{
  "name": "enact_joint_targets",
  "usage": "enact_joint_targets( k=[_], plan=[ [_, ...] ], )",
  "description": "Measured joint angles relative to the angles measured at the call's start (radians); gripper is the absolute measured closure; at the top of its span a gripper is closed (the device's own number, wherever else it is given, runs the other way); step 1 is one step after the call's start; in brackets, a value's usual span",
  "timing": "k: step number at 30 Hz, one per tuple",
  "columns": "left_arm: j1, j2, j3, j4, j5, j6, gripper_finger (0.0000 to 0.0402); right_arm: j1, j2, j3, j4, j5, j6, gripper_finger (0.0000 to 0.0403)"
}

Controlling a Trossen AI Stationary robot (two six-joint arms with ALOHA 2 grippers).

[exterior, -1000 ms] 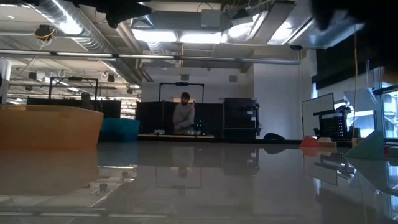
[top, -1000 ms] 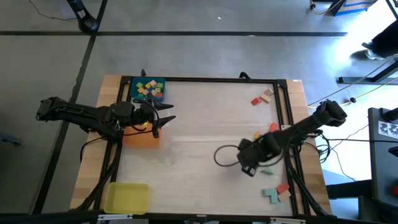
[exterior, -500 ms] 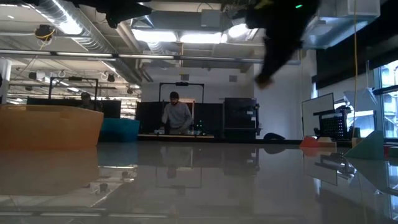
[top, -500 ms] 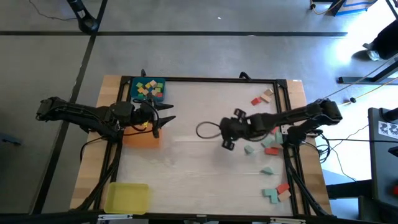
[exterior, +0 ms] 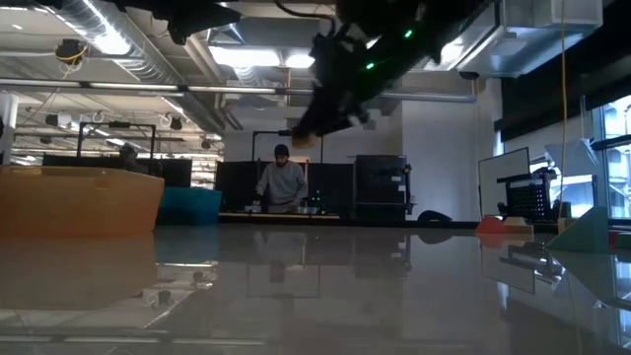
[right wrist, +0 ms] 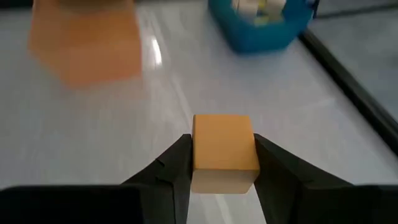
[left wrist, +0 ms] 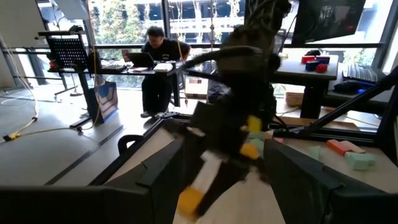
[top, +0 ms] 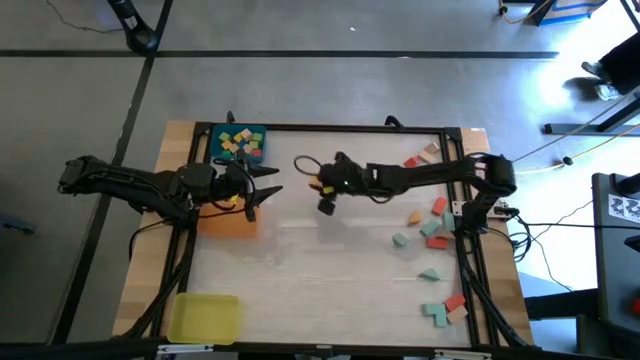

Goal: Sort blocks by size
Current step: Put the yellow cube block into the blue bin

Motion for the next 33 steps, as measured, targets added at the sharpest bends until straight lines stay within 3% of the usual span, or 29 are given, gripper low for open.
enact_joint_targets(
  k=[7,13,22,33],
  plan=[
    [0.0,0.0,0.0,0.033,0.0,-0.01,0.0196,-0.088,0.146,0.0,0.446,-0.172,-0.034,0.0263],
    [0.0,0.0,0.0,0.069,0.0,-0.026,0.0196,-0.145,0.268,0.06,0.704,-0.205,-0.034,0.0262],
    [0.0,0.0,0.0,0.116,0.0,-0.025,0.0196,-0.209,0.461,0.336,0.668,-0.236,-0.033,0.0262],
    [0.0,0.0,0.0,0.124,0.0,-0.028,0.0196,-0.235,0.738,0.799,0.518,-0.258,-0.061,0.0262]
  ],
)
